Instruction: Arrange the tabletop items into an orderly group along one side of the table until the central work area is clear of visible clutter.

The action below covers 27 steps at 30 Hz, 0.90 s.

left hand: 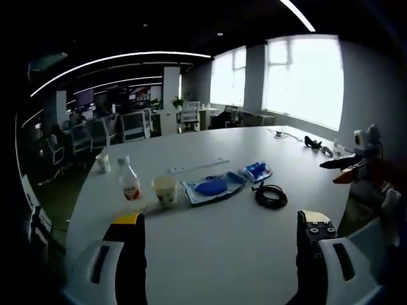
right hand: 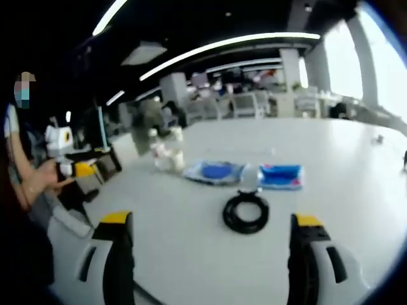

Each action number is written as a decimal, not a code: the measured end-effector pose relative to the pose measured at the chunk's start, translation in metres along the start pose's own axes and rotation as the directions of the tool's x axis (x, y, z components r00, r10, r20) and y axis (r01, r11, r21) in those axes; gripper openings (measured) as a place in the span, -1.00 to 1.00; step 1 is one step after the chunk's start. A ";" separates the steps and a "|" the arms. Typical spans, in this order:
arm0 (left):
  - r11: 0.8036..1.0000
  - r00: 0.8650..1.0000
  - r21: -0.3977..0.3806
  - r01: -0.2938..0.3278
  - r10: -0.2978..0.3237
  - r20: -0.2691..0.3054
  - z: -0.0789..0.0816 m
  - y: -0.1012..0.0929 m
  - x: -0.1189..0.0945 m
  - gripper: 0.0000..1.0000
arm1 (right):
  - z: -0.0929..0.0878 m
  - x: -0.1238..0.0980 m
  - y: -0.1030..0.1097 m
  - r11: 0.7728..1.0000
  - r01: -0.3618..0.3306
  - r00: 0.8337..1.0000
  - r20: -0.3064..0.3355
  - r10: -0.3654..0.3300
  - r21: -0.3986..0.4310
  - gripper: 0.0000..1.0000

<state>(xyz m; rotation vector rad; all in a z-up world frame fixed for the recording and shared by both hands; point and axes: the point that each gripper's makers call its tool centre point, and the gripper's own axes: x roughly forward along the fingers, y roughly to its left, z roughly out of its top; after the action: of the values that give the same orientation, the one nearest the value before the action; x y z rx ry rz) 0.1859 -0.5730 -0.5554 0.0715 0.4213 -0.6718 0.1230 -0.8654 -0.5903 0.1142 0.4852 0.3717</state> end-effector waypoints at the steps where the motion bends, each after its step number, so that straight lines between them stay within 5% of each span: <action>1: 1.000 1.000 0.002 -0.005 0.005 0.001 -0.002 0.001 -0.004 1.00 | -0.002 -0.002 0.001 1.000 0.004 1.000 -0.001 -0.004 -0.002 1.00; 5: 0.999 0.999 0.031 -0.032 0.032 -0.023 -0.017 0.010 -0.022 1.00 | -0.013 -0.012 0.008 1.000 0.009 1.000 -0.001 -0.009 0.017 1.00; 16: 0.996 0.997 -0.043 -0.074 0.074 -0.018 -0.045 0.026 -0.048 1.00 | -0.034 -0.030 0.015 0.999 0.042 0.999 -0.034 -0.043 -0.021 1.00; 27: 0.997 0.998 -0.050 -0.064 0.064 -0.004 -0.052 0.031 -0.060 1.00 | -0.035 -0.037 0.018 0.996 0.073 0.996 -0.038 -0.075 -0.053 1.00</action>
<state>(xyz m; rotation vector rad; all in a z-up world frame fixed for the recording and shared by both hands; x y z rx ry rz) 0.1446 -0.5033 -0.5807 0.0386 0.4365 -0.5978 0.0703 -0.8616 -0.6021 0.0390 0.5179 0.3138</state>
